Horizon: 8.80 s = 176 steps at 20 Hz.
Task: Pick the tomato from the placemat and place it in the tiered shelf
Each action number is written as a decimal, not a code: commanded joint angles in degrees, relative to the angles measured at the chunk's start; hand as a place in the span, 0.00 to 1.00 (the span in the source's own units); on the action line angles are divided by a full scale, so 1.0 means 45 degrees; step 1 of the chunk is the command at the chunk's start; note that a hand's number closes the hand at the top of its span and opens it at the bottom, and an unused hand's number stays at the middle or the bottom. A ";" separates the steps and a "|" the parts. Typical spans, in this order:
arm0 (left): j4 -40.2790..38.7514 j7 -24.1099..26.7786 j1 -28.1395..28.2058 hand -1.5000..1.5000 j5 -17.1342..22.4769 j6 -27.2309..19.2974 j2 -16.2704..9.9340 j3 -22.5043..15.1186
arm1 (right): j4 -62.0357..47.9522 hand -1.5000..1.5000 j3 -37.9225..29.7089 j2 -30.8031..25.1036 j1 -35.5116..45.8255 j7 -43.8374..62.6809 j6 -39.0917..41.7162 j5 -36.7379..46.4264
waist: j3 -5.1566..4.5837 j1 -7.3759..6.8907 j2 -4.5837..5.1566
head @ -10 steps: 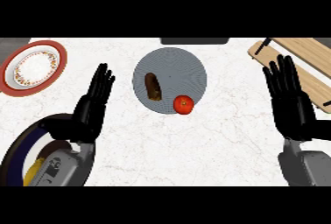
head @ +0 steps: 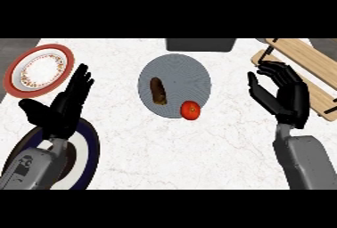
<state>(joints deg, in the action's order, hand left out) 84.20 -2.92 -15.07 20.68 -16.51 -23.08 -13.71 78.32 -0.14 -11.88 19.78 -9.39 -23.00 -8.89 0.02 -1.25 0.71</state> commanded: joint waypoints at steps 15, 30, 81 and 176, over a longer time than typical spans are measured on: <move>-0.0297 -0.0787 0.0118 0.50 0.0125 0.0861 -0.0378 0.1040 | 0.1238 0.00 0.4453 -0.2285 0.0816 0.5413 0.2724 0.3484 | -0.0116 0.0287 -0.0263; -0.0922 -0.0597 -0.0273 0.50 -0.0133 0.1485 -0.0184 0.1477 | -0.0560 0.00 0.7652 0.0497 0.5544 1.4548 0.5079 0.8976 | -0.0017 0.0195 -0.0128; 0.0054 -0.2230 -0.0304 0.50 -0.2262 0.2749 0.1678 0.3274 | -0.8420 1.00 0.8108 0.2640 0.5213 1.2406 0.3429 0.9788 | -0.0001 0.0059 -0.0109; 0.0553 -0.2190 -0.0026 0.50 -0.3140 0.3719 0.2512 0.3878 | -1.2863 0.00 -0.6027 -0.9695 0.6180 -0.4515 0.6187 0.4079 | 0.0034 -0.0197 0.0018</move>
<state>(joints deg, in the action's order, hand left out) 86.46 -13.33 -15.40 7.30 0.45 -12.61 4.60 25.19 -25.12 -52.98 44.37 -27.10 5.00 10.21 0.13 -1.96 0.53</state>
